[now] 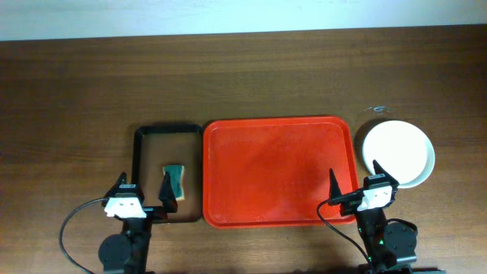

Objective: Clean dirty plates on tray and stack at the side

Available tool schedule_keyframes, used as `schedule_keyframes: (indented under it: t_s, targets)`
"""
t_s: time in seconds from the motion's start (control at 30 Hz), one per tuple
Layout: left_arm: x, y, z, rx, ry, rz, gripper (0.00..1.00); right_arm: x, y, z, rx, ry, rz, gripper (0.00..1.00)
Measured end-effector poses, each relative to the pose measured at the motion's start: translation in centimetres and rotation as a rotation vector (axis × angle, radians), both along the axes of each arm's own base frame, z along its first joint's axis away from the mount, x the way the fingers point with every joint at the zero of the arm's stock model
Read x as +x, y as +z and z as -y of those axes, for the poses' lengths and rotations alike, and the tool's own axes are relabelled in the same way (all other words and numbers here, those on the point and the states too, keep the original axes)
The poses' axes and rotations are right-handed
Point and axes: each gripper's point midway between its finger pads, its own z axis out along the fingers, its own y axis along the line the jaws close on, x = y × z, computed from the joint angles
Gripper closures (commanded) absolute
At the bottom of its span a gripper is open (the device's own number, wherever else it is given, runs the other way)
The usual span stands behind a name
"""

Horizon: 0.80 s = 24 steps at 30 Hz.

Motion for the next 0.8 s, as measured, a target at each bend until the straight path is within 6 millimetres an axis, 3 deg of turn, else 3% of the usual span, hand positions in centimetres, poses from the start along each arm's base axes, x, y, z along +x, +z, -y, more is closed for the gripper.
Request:
schedule_keyframes:
  t_s: [0.8]
  targets:
    - [0.0, 0.0, 0.11, 0.068, -0.009, 0.004, 0.01, 0.0, 0.0, 0.0, 0.0, 0.0, 0.0, 0.02]
